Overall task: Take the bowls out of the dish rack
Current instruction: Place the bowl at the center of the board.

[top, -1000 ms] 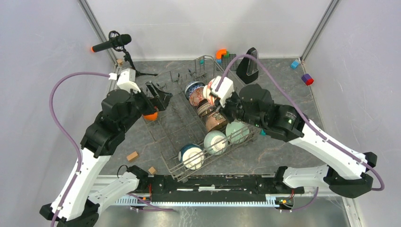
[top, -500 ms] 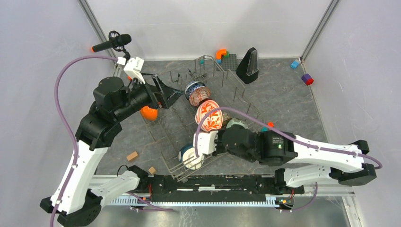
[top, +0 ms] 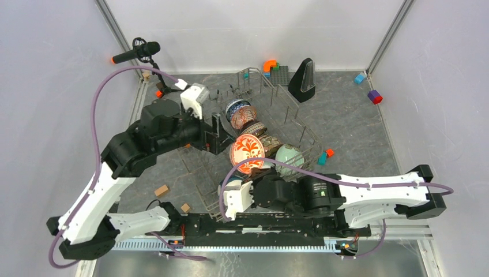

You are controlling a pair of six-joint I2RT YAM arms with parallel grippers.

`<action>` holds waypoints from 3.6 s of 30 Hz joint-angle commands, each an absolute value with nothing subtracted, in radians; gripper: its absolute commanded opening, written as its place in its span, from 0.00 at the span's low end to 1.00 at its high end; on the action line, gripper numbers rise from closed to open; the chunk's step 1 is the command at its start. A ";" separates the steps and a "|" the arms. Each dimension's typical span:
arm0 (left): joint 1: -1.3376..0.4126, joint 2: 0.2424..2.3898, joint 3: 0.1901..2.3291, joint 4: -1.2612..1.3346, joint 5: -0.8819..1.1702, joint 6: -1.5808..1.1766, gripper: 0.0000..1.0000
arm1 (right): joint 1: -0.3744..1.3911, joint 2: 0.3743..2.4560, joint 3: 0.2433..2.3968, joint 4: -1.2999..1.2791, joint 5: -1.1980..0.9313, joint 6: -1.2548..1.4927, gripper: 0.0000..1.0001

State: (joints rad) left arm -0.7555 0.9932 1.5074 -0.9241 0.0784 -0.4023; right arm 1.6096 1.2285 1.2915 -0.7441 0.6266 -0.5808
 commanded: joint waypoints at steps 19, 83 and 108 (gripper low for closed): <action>-1.082 1.301 1.814 -1.335 -0.384 -0.330 0.79 | 1.629 1.267 1.324 -0.706 0.701 -0.611 0.00; -1.155 1.216 1.628 -1.179 -0.383 -0.417 0.02 | 1.632 1.278 1.430 -0.635 0.558 -0.481 0.69; -1.140 0.981 1.421 -1.100 -0.807 -0.817 0.02 | 1.247 1.094 1.433 -0.307 0.597 0.255 0.97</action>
